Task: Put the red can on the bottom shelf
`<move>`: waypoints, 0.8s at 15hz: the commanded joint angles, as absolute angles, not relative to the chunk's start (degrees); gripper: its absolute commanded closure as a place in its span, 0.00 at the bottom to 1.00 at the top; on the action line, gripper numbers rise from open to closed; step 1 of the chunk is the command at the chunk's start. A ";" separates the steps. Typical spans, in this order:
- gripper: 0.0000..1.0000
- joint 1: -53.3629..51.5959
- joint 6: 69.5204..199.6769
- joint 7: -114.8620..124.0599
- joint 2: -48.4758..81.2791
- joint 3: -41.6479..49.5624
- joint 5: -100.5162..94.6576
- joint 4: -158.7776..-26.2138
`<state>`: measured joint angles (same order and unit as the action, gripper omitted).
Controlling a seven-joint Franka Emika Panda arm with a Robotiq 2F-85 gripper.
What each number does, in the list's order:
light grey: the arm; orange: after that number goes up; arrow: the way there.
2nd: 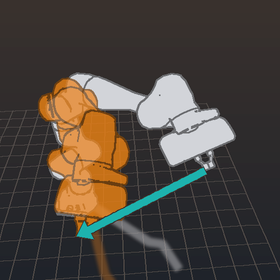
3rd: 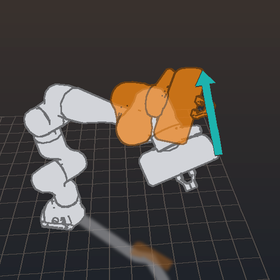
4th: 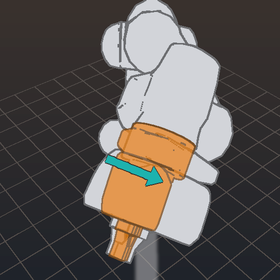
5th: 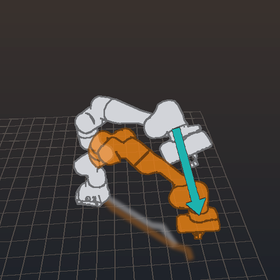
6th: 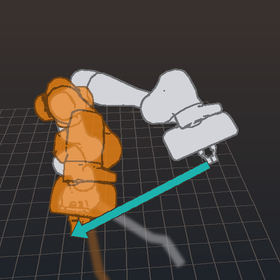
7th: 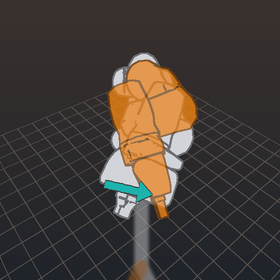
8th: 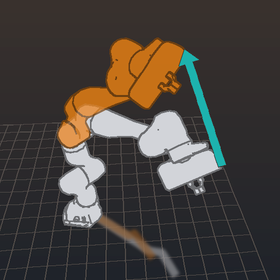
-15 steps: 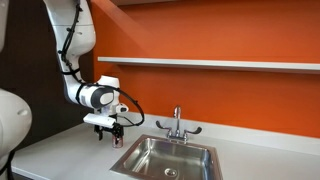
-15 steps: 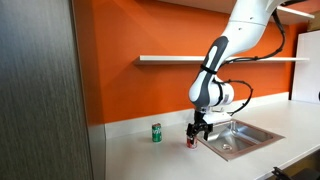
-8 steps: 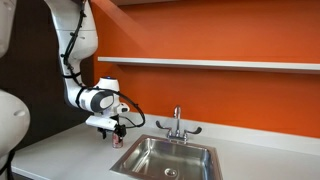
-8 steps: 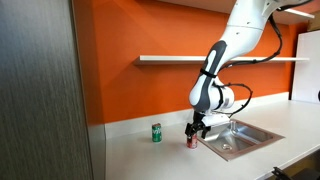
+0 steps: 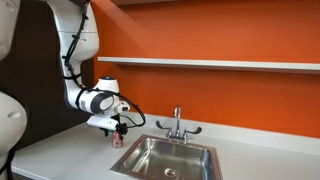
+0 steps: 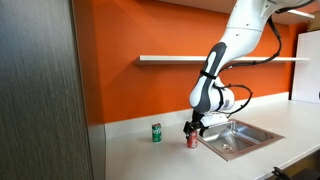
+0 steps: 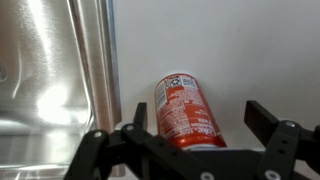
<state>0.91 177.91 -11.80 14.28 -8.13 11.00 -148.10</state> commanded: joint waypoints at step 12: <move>0.00 2.21 182.52 -12.21 16.02 -9.62 11.66 -146.80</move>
